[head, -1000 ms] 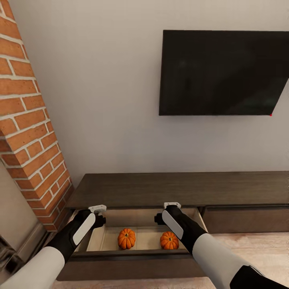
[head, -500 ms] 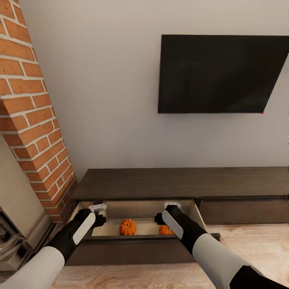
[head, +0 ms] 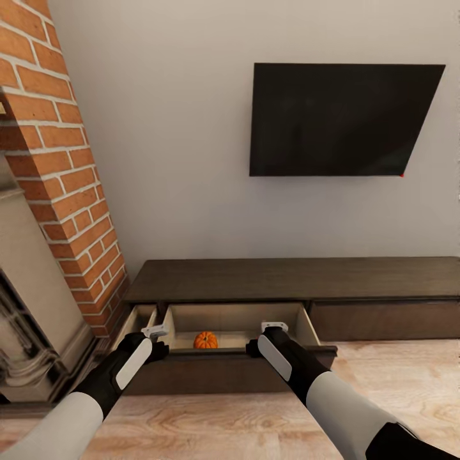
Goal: Place each of the two pumpkins and all three candles from the living room inside a cabinet in the living room (use any cabinet), then make sure every cabinet is closed, and position the cauldron so it is next to a table in the living room.
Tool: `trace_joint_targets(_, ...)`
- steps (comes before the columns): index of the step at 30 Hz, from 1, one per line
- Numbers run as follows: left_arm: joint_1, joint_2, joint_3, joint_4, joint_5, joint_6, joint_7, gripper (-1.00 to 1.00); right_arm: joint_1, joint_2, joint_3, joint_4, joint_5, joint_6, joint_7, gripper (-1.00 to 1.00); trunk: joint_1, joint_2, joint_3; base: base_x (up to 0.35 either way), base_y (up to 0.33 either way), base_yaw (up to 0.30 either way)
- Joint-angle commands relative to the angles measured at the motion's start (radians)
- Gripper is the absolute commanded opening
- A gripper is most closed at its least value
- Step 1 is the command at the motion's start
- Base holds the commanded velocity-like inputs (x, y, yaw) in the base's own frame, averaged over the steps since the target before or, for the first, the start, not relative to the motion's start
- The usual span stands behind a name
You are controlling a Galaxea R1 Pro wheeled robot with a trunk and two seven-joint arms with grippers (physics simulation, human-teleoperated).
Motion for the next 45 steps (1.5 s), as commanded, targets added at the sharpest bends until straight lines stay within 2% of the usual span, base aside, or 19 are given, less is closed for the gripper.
trace_joint_targets(1, -0.001, 0.001, -0.005, -0.002, 0.011, 0.001, 0.010, 1.00, -0.001, -0.001, 0.005, -0.001, -0.010, 0.001, -0.010, 1.00, 0.000, -0.001, -0.001, -0.092, 0.000, 0.000)
trace_joint_targets(20, -0.001, 0.002, -0.006, -0.003, 0.011, 0.000, 0.010, 1.00, -0.001, -0.001, 0.007, 0.000, -0.010, -0.002, -0.007, 1.00, 0.000, -0.001, -0.001, -0.079, 0.000, 0.000)
trace_joint_targets(45, -0.001, 0.003, -0.007, 0.000, 0.011, -0.006, 0.008, 1.00, -0.001, -0.001, 0.007, 0.000, -0.010, -0.002, -0.002, 1.00, 0.095, -0.176, -0.079, -0.001, 0.000, 0.000)
